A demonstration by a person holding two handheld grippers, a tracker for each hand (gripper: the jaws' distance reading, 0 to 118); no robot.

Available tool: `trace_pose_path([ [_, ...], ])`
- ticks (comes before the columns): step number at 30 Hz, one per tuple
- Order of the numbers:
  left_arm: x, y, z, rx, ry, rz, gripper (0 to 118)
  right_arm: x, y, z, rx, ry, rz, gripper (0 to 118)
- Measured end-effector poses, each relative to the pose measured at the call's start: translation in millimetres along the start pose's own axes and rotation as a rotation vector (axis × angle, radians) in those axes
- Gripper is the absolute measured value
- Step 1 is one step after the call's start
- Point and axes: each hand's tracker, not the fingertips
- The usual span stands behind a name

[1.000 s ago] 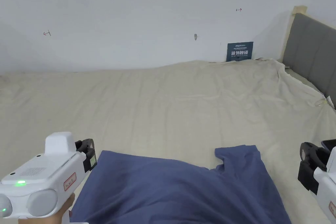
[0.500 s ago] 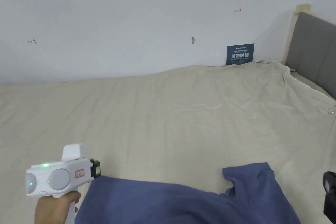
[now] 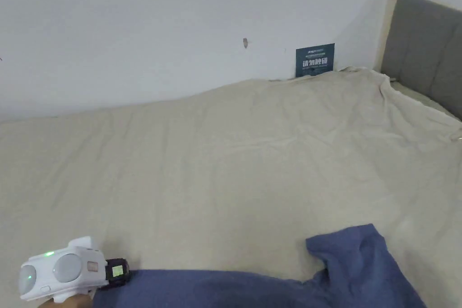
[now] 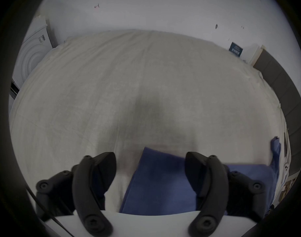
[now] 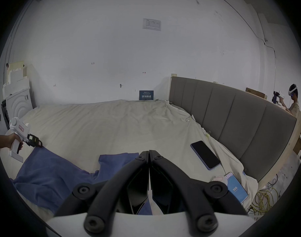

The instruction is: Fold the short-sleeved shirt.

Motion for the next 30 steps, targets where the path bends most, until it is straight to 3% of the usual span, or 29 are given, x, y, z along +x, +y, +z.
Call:
trace_pose_path([
  [2, 5.7, -4.9, 6.0, 0.043, 0.016, -0.053, 66, -2.9, -0.2, -5.0, -0.015, -0.001, 0.011, 0],
  [6, 10.9, -5.3, 8.3, 0.049, 0.025, -0.096, 10, -8.9, 1.6, -14.3, -0.038, 0.004, 0.022, 0],
  [8, 12.6, -4.1, 11.8, 0.047, -0.018, -0.079, 3, -12.4, 3.7, -18.5, -0.048, 0.006, 0.026, 0],
  [11, 12.5, -8.8, 23.6, 0.083, -0.017, -0.08, 1, -12.7, 5.3, -34.7, -0.09, 0.025, 0.016, 0],
  [14, 9.0, -13.6, 52.0, 0.155, -0.11, -0.055, 0, -14.5, 4.4, -65.0, -0.215, 0.045, 0.029, 6],
  [17, 4.9, -22.6, 85.5, 0.195, -0.205, -0.036, 0, -11.4, -9.7, -95.0, -0.336, 0.063, 0.046, 77],
  [18, 3.4, -25.2, 94.8, 0.206, -0.205, -0.038, 0, -10.5, -15.1, -105.6, -0.381, 0.071, 0.041, 95],
  [24, 0.1, -34.2, 134.3, 0.246, -0.229, -0.035, 0, -7.6, -59.2, -149.7, -0.555, 0.058, 0.018, 92],
  [26, 0.0, -36.2, 141.2, 0.251, -0.24, -0.029, 0, -9.4, -71.8, -159.4, -0.611, 0.057, 0.009, 78],
  [28, 0.0, -38.9, 145.8, 0.253, -0.239, -0.028, 0, -7.4, -90.1, -169.6, -0.663, 0.06, 0.0, 56],
  [30, -1.0, -40.9, 147.8, 0.253, -0.236, -0.025, 0, -8.7, -101.8, -174.4, -0.665, 0.057, -0.002, 53],
])
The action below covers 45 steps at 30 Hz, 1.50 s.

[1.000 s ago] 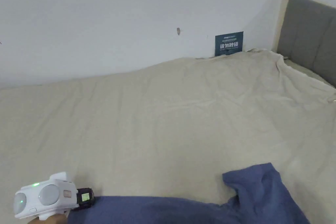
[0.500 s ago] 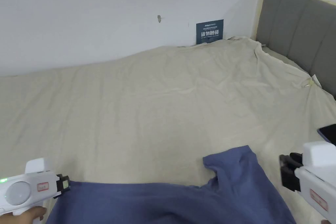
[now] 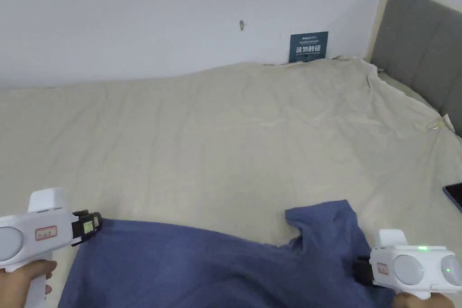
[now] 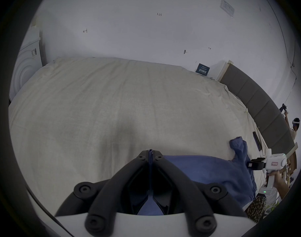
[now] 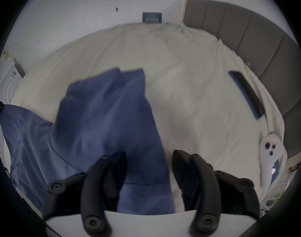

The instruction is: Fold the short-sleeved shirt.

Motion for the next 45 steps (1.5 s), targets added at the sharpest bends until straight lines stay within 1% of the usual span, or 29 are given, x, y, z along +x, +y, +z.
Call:
trace_pose_path([
  [1, 0.1, -1.7, 2.6, 0.002, 0.002, 0.004, 0, 1.4, -1.9, 1.3, 0.044, -0.021, 0.01, 46],
  [2, 0.0, -3.3, 4.7, 0.003, 0.001, 0.008, 0, 1.3, 0.3, 2.2, 0.026, -0.015, 0.006, 30],
  [3, -1.6, -4.4, 5.2, 0.003, 0.001, 0.013, 0, 1.4, 1.5, 3.5, 0.026, -0.003, 0.006, 1],
  [5, -1.9, -8.1, 9.2, 0.005, 0.005, 0.019, 0, -0.6, -1.0, 8.6, 0.045, 0.014, 0.043, 1],
  [6, -2.3, -9.6, 11.5, 0.004, 0.009, 0.023, 0, -1.5, -0.2, 10.9, 0.052, -0.004, 0.066, 1],
  [7, -4.5, -10.8, 13.1, 0.004, 0.011, 0.028, 0, 0.0, 0.7, 15.2, 0.064, 0.005, 0.078, 1],
  [9, -6.1, -13.0, 20.5, 0.01, 0.012, 0.04, 0, 1.8, 1.9, 30.4, 0.096, 0.03, 0.065, 1],
  [10, -8.0, -14.5, 25.4, 0.019, 0.014, 0.048, 0, 2.9, 4.6, 43.1, 0.135, 0.057, 0.052, 1],
  [11, -10.3, -15.3, 28.8, 0.027, 0.014, 0.055, 0, 3.1, 7.1, 53.2, 0.17, 0.07, 0.057, 1],
  [13, -15.2, -16.1, 40.0, 0.039, 0.014, 0.081, 0, -9.2, 12.5, 97.6, 0.248, 0.078, 0.099, 1],
  [14, -17.0, -15.8, 45.3, 0.047, 0.014, 0.092, 0, -9.5, 17.1, 110.3, 0.284, 0.085, 0.108, 1],
  [16, -21.7, -11.6, 60.1, 0.075, 0.023, 0.107, 0, -8.8, 31.6, 140.4, 0.363, 0.109, 0.099, 1],
  [17, -23.2, -7.6, 67.9, 0.096, 0.026, 0.112, 0, -16.0, 38.9, 164.4, 0.399, 0.116, 0.098, 1],
  [22, -28.8, 36.7, 116.3, 0.22, 0.059, 0.103, 0, -21.6, 94.7, 233.7, 0.557, 0.193, 0.076, 1],
  [24, -28.8, 60.6, 134.0, 0.273, 0.079, 0.088, 0, -28.2, 116.7, 254.0, 0.609, 0.201, 0.099, 1],
  [26, -26.1, 87.8, 154.5, 0.328, 0.1, 0.075, 0, -32.7, 143.4, 273.3, 0.662, 0.183, 0.123, 1],
  [27, -24.4, 101.8, 165.5, 0.363, 0.106, 0.071, 0, -35.2, 155.4, 284.0, 0.688, 0.197, 0.11, 1],
  [32, -12.7, 161.7, 219.7, 0.494, 0.137, 0.054, 0, -44.9, 207.6, 338.0, 0.803, 0.218, 0.099, 1],
  [33, -11.7, 171.3, 230.4, 0.533, 0.131, 0.06, 0, -43.7, 218.6, 348.0, 0.837, 0.23, 0.101, 1],
  [34, -12.2, 181.1, 238.0, 0.547, 0.126, 0.064, 0, -46.2, 227.2, 360.9, 0.872, 0.22, 0.109, 1],
  [35, -13.1, 188.8, 241.9, 0.558, 0.123, 0.066, 0, -48.0, 233.7, 369.7, 0.895, 0.208, 0.111, 1],
  [38, -6.7, 212.2, 256.8, 0.599, 0.121, 0.065, 0, -46.2, 261.9, 393.9, 0.94, 0.217, 0.102, 1],
  [40, -0.8, 223.9, 262.7, 0.63, 0.121, 0.04, 0, -44.8, 276.3, 407.9, 0.98, 0.225, 0.086, 1],
  [45, 8.2, 235.7, 255.2, 0.645, 0.14, -0.01, 0, -42.3, 289.4, 412.6, 1.02, 0.217, 0.079, 1],
])
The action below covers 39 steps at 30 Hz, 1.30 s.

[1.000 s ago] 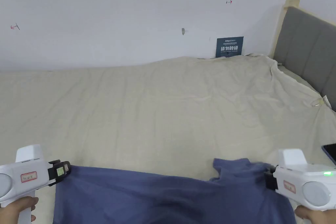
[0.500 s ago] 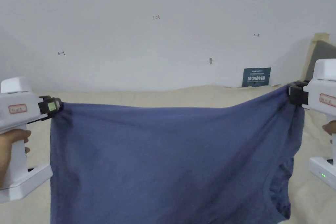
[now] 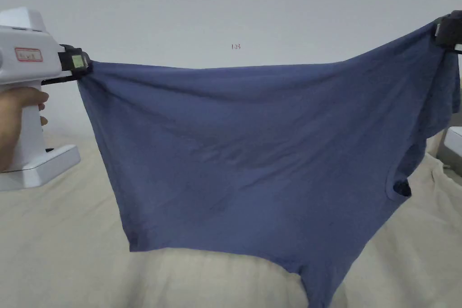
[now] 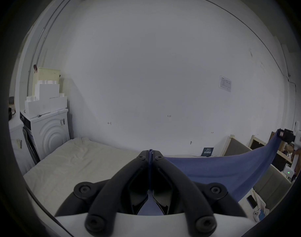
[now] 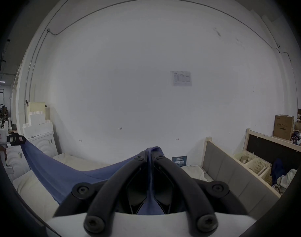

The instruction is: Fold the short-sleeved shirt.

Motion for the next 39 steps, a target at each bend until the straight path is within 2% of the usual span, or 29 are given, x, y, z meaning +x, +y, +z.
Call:
trace_pose_path([
  [5, -0.3, -40.9, -22.1, -0.052, 0.006, -0.019, 0, 7.1, -45.9, -7.0, -0.051, -0.008, 0.008, 1],
  [8, -3.4, -80.0, -36.7, -0.121, 0.021, -0.011, 0, 15.7, -93.6, -10.4, -0.146, -0.005, -0.031, 1],
  [12, -6.4, -144.8, -45.4, -0.223, 0.025, 0.013, 0, 22.3, -166.6, -4.9, -0.274, -0.023, -0.042, 1],
  [17, -12.3, -229.9, -31.6, -0.349, 0.046, 0.033, 0, 25.9, -251.7, 23.5, -0.402, -0.019, -0.09, 1],
  [28, -43.4, -393.3, 61.8, -0.601, 0.088, 0.087, 0, 24.6, -400.8, 152.8, -0.644, -0.016, -0.185, 1],
  [33, -49.9, -435.3, 109.7, -0.666, 0.094, 0.1, 0, 23.1, -427.2, 207.7, -0.689, -0.025, -0.196, 1],
  [39, -57.7, -453.9, 149.8, -0.699, 0.108, 0.096, 0, 42.0, -442.6, 248.2, -0.707, -0.034, -0.196, 1],
])
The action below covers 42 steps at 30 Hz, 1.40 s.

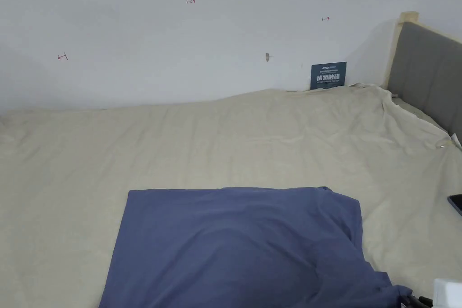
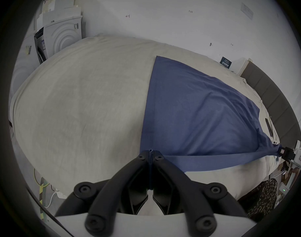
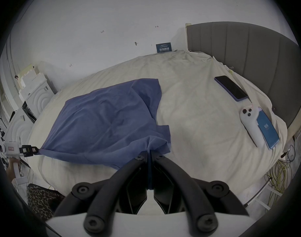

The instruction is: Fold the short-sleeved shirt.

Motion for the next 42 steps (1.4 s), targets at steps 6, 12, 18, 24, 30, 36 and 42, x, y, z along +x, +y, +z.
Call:
trace_pose_path([
  [6, -4.2, -20.1, 21.5, 0.003, 0.004, -0.021, 0, 3.4, -22.8, 20.8, -0.006, 0.004, -0.01, 1],
  [12, -1.1, -30.5, 14.9, -0.019, 0.019, -0.026, 0, 1.5, -38.9, 8.3, -0.056, -0.023, -0.03, 1],
  [18, -1.7, -46.6, -7.1, -0.072, 0.057, -0.014, 0, -1.6, -59.8, -20.1, -0.162, -0.08, -0.072, 1],
  [24, -2.8, -47.6, -2.0, -0.056, 0.058, 0.012, 8, 0.1, -64.6, -23.1, -0.159, -0.09, -0.095, 2],
  [30, -0.5, -35.9, 12.0, -0.066, 0.068, 0.013, 95, -7.4, -48.3, -7.3, -0.138, -0.133, -0.048, 68],
  [36, 14.7, 4.8, 67.5, 0.149, 0.02, 0.014, 111, -38.2, 8.7, 50.3, 0.056, -0.067, -0.005, 99],
  [42, 31.8, 21.6, 110.4, 0.349, 0.017, -0.043, 46, -60.9, 43.2, 101.2, 0.283, -0.014, -0.008, 75],
])
